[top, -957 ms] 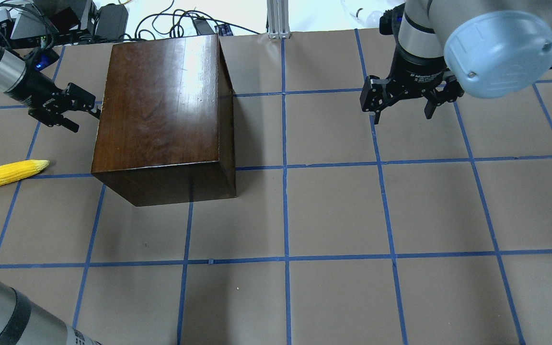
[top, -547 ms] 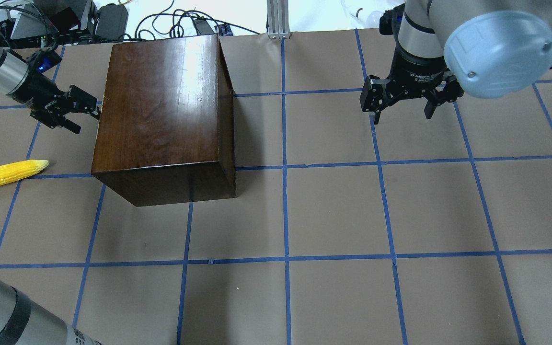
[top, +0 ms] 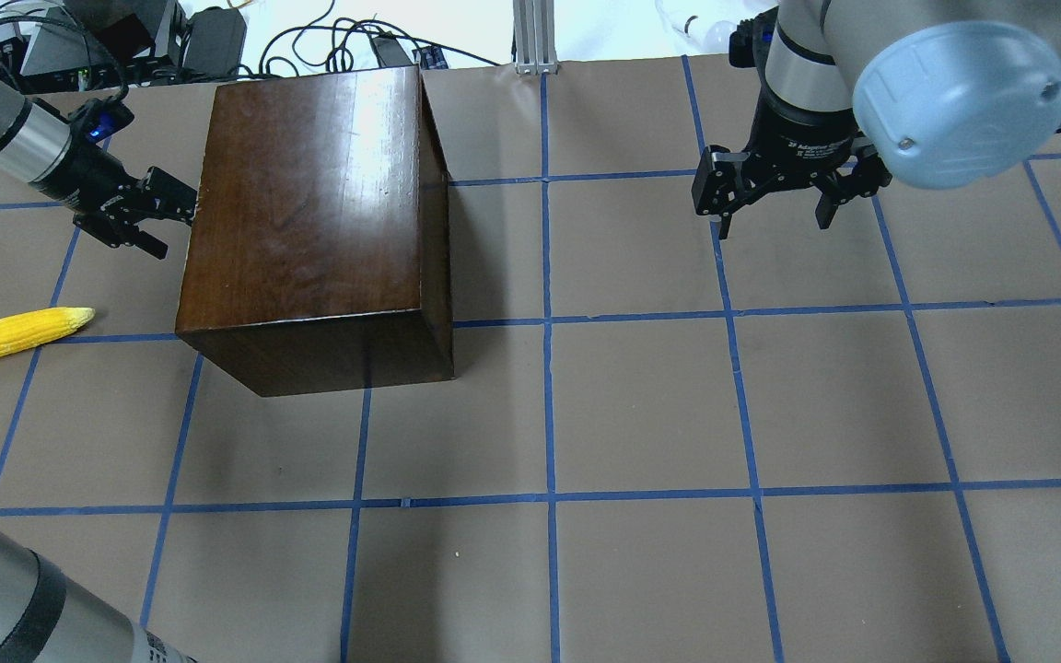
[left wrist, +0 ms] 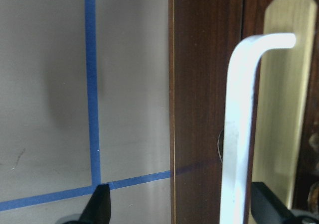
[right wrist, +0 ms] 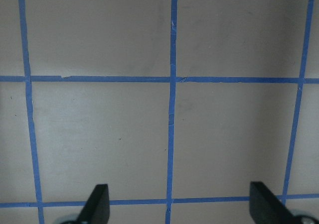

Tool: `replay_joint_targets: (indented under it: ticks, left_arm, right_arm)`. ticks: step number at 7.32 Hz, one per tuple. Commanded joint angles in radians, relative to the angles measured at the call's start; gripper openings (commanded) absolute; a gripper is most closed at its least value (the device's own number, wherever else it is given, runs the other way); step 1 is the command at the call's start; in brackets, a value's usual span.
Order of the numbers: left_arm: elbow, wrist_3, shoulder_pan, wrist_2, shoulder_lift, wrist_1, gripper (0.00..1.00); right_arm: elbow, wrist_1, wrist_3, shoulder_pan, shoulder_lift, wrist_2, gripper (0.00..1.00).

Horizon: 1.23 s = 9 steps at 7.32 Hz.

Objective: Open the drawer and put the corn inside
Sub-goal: 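Pull the drawer handle outward with the left gripper, away from the cabinet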

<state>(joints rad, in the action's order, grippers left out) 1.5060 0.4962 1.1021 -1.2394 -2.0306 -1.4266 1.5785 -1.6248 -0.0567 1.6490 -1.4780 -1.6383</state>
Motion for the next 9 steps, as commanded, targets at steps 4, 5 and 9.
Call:
replay_joint_targets:
  ticks: [4,5,9]
  left_arm:
    - [0.0,0.002,0.002,-0.003,-0.013,0.023,1.0]
    - [0.002,0.004,0.002,-0.003,-0.013,0.026,1.0]
    - [0.003,-0.002,0.001,-0.018,-0.013,0.055,1.0]
  right_arm:
    - [0.0,0.0,0.0,0.0,-0.001,0.0,1.0]
    - [0.0,0.0,0.0,0.0,-0.001,0.0,1.0]
    - [0.0,0.0,0.0,0.0,-0.001,0.0,1.0]
